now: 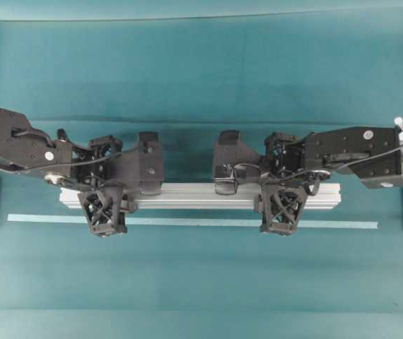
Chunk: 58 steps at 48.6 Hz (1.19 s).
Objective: Lift the metal rail with both hands.
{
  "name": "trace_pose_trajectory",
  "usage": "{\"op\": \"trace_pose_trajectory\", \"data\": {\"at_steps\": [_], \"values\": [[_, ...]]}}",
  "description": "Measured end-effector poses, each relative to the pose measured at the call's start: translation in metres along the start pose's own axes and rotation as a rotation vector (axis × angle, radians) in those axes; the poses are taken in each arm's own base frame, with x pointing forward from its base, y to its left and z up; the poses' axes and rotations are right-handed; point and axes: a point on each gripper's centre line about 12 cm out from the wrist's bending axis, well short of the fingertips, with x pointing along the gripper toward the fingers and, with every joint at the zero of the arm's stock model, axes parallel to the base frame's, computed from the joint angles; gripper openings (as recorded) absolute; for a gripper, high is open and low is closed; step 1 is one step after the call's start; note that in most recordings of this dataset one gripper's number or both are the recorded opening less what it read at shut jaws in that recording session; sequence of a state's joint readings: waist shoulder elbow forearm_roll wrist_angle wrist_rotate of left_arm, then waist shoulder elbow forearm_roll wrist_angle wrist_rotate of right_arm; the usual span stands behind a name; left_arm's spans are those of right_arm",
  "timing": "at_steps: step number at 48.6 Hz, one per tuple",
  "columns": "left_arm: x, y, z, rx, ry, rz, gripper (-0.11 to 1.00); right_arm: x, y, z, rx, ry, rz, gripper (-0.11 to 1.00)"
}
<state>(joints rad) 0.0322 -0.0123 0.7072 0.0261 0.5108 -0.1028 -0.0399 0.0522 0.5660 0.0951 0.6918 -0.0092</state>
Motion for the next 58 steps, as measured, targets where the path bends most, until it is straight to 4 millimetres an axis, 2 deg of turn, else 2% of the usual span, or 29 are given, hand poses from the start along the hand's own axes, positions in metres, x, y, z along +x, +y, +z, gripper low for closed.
{"op": "trace_pose_trajectory", "data": {"at_steps": [22,58], "values": [[0.006,-0.005,-0.005,0.015,0.022,-0.004,0.36,0.015,0.005,-0.005,-0.004,-0.007,0.006,0.39],[0.016,-0.009,-0.006,0.02,0.016,-0.009,0.36,0.026,0.005,-0.014,-0.004,-0.014,0.003,0.38]]}}
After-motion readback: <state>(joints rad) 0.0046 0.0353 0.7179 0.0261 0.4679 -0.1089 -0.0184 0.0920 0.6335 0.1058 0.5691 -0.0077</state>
